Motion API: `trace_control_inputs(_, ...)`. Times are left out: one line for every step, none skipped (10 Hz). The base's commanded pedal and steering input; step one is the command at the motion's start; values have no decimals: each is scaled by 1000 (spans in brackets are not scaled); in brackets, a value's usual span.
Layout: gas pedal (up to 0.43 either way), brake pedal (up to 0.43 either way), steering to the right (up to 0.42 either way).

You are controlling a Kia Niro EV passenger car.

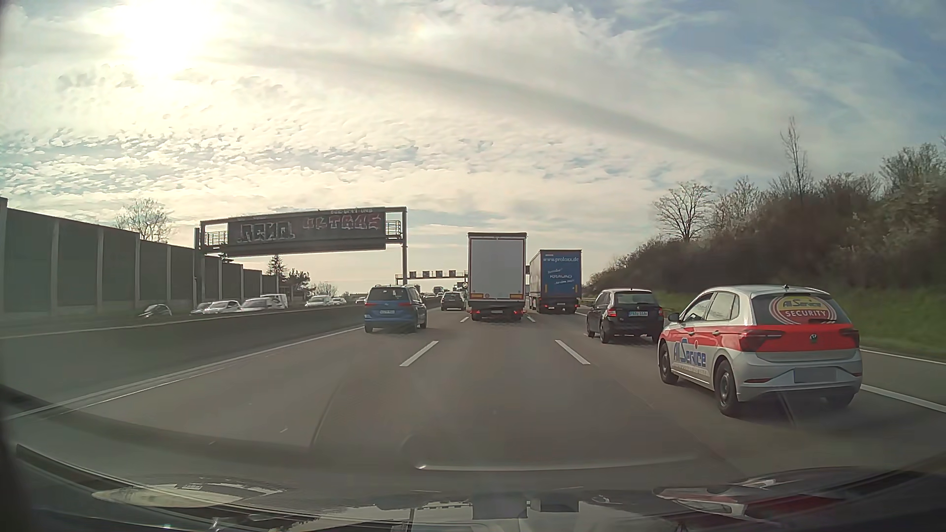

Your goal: Follow the waypoints while adhering to traffic rules and regulations

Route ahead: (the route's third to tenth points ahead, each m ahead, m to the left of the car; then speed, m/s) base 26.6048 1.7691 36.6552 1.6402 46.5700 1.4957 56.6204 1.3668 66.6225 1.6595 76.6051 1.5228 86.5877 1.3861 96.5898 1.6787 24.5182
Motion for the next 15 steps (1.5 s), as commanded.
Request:
trace_control_inputs(150,0,-3)
trace_control_inputs(157,0,-3)
trace_control_inputs(157,0,-3)
trace_control_inputs(157,0,-3)
trace_control_inputs(169,0,-3)
trace_control_inputs(169,0,-3)
trace_control_inputs(169,0,-3)
trace_control_inputs(169,0,-4)
trace_control_inputs(169,0,-4)
trace_control_inputs(177,0,-4)
trace_control_inputs(177,0,-4)
trace_control_inputs(177,0,-3)
trace_control_inputs(177,0,-3)
trace_control_inputs(177,0,-3)
trace_control_inputs(177,0,-2)
